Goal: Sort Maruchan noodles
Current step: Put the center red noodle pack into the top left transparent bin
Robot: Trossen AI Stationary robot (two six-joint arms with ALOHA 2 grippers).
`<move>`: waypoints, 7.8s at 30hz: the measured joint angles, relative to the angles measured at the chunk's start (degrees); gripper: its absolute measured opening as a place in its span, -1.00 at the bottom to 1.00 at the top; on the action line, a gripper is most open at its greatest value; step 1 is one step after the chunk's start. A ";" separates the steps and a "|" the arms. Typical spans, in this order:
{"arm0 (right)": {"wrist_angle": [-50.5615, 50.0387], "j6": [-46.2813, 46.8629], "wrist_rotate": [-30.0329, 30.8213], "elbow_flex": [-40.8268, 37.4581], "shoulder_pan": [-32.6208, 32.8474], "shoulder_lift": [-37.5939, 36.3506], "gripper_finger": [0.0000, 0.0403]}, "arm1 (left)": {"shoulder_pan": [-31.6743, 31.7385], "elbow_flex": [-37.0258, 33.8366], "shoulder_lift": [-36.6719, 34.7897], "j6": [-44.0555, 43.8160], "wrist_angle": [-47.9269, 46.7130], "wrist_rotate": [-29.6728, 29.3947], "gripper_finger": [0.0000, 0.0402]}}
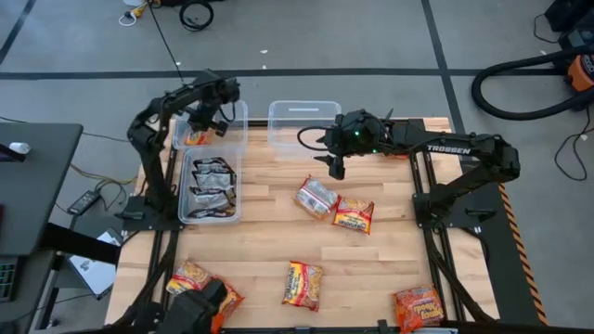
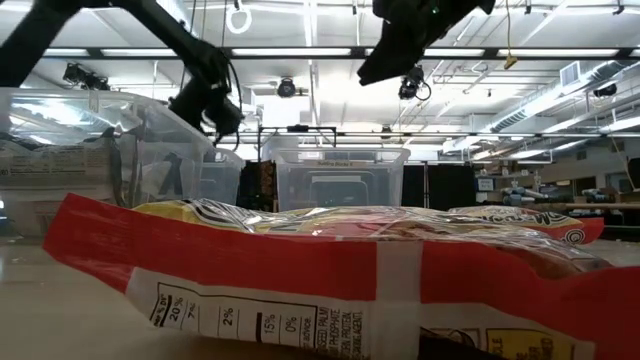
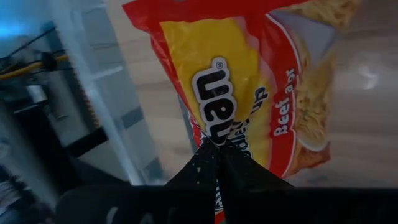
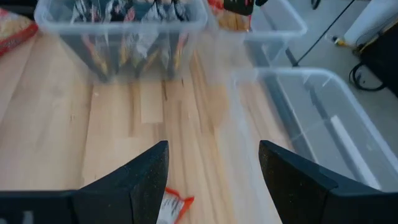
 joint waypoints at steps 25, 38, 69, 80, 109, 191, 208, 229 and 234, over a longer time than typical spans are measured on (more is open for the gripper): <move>-15.23 8.59 8.00 0.00 4.59 -9.60 0.26 | 0.50 -5.00 3.25 1.63 -0.16 -6.42 -0.39; -15.59 2.13 -1.71 -0.94 5.29 -8.84 0.26 | -7.51 -1.33 -16.52 3.49 3.83 3.07 -0.22; -13.73 9.63 22.52 -19.78 37.24 14.17 0.11 | -66.04 -1.36 -42.98 5.92 36.71 -5.52 -0.22; -11.38 14.22 20.98 -18.63 33.67 13.70 -0.92 | -70.35 -1.37 -43.44 7.68 42.24 -7.72 -0.22; 33.74 29.77 10.83 21.80 0.14 14.41 -0.96 | -57.29 -1.37 -36.43 33.01 54.81 -28.00 0.48; 68.29 40.50 -32.28 24.90 -8.07 15.26 0.19 | -42.95 -1.40 -30.28 29.83 111.63 24.52 -0.35; 62.19 46.65 -43.63 24.92 -13.06 14.98 -0.31 | -46.91 -1.31 -36.96 30.81 93.61 12.64 0.24; 37.43 20.53 -40.24 24.90 -8.17 14.95 -0.29 | -44.52 -1.27 -37.02 20.92 75.84 14.09 0.19; 38.02 19.16 -39.47 24.90 -8.17 14.95 -0.18 | -44.52 -1.29 -37.21 23.26 75.75 15.58 -0.26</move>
